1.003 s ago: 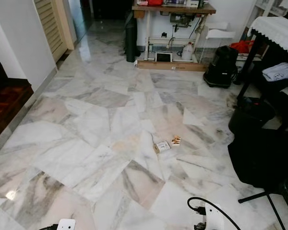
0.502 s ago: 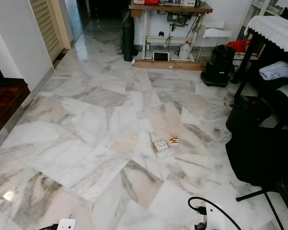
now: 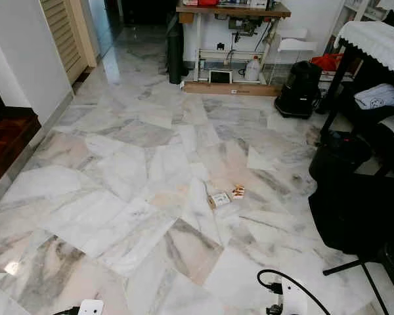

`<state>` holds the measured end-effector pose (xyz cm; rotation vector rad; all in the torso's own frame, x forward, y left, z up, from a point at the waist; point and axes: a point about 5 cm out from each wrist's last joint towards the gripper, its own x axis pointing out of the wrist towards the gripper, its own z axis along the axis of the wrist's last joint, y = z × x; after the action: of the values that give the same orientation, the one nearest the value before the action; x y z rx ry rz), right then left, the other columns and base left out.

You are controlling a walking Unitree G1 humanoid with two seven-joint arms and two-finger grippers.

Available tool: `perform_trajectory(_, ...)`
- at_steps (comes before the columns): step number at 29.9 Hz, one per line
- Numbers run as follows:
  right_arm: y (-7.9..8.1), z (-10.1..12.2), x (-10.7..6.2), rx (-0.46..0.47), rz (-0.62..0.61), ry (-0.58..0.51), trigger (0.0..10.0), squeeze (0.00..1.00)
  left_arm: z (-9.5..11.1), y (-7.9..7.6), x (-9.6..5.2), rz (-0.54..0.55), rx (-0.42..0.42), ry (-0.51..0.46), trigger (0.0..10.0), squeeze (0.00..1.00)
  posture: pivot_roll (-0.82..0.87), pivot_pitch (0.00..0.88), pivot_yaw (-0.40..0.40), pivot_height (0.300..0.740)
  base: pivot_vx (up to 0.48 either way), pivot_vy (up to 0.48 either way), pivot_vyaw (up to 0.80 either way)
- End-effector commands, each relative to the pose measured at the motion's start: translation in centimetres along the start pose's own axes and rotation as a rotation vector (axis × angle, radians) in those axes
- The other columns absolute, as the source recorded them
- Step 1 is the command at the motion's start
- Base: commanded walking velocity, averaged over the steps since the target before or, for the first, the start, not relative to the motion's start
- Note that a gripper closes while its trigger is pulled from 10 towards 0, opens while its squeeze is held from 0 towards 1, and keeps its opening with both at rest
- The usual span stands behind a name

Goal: Sweep floor

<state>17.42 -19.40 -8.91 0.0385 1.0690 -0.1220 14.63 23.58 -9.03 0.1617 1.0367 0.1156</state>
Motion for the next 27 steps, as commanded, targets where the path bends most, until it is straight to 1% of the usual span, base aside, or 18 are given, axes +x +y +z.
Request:
perform_trajectory(1, 2.64, 2.57, -0.02, -0.116, 0.132, -0.157, 10.0, 0.00, -0.73, -1.49, -0.42, -0.045, -0.234, -0.099, 10.0, 0.00, 0.01, 0.000, -0.146, 0.740, 0.000, 0.000, 0.00)
perform_trajectory(15, 2.83, 2.86, -0.02, -0.110, 0.132, -0.163, 10.0, 0.00, -0.64, -1.42, -0.39, -0.043, -0.238, -0.098, 10.0, 0.00, 0.01, 0.000, -0.145, 0.740, 0.000, 0.000, 0.00)
perform_trajectory(27, 2.79, 2.84, -0.01, -0.122, 0.127, -0.160, 10.0, 0.00, -0.59, -1.44, -0.38, -0.044, -0.238, -0.098, 10.0, 0.00, 0.01, 0.000, -0.145, 0.740, 0.000, 0.000, 0.00)
